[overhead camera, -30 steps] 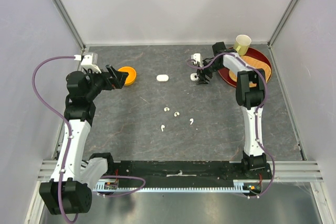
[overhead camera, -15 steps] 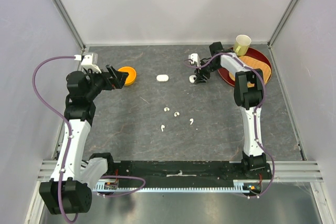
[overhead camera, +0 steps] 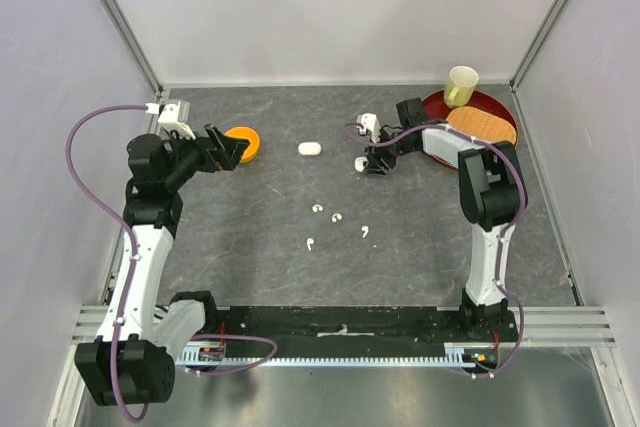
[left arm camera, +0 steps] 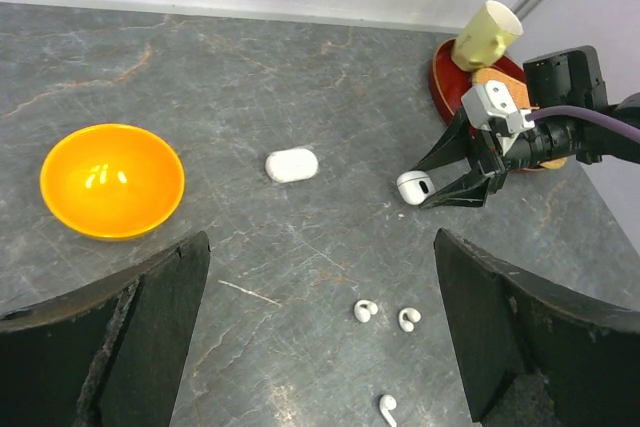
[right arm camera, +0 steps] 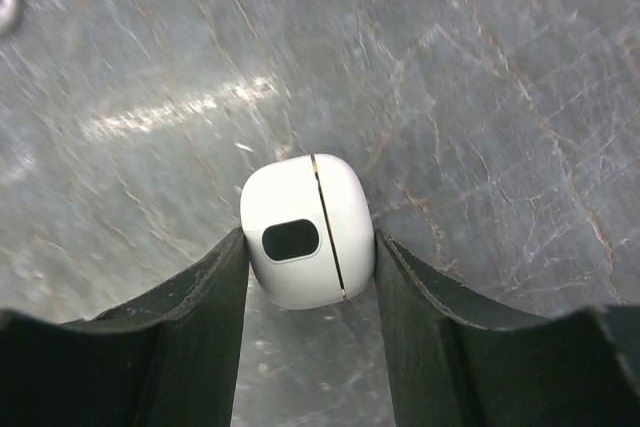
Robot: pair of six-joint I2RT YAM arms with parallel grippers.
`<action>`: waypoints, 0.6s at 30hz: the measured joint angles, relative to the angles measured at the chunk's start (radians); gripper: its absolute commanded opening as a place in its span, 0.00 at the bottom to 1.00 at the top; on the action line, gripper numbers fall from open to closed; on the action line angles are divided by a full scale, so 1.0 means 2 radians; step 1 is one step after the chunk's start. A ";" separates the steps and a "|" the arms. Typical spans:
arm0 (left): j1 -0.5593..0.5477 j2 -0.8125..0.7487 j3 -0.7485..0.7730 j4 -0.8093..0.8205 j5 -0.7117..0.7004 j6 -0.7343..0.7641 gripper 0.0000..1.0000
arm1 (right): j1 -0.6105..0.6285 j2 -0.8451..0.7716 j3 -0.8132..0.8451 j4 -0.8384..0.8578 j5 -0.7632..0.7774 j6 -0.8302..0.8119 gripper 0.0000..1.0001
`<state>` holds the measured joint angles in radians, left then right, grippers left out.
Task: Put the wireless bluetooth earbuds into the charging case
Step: Pick up the charging case at the center of the board.
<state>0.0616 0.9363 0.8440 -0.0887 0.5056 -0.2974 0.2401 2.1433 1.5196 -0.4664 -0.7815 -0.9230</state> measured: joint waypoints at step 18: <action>0.000 -0.019 -0.047 0.003 0.080 -0.042 0.99 | 0.029 -0.247 -0.275 0.202 0.231 0.389 0.11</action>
<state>0.0612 0.8986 0.7498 -0.0818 0.6666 -0.3813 0.2981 1.6493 0.9691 -0.0628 -0.3202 -0.1452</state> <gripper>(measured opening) 0.990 0.564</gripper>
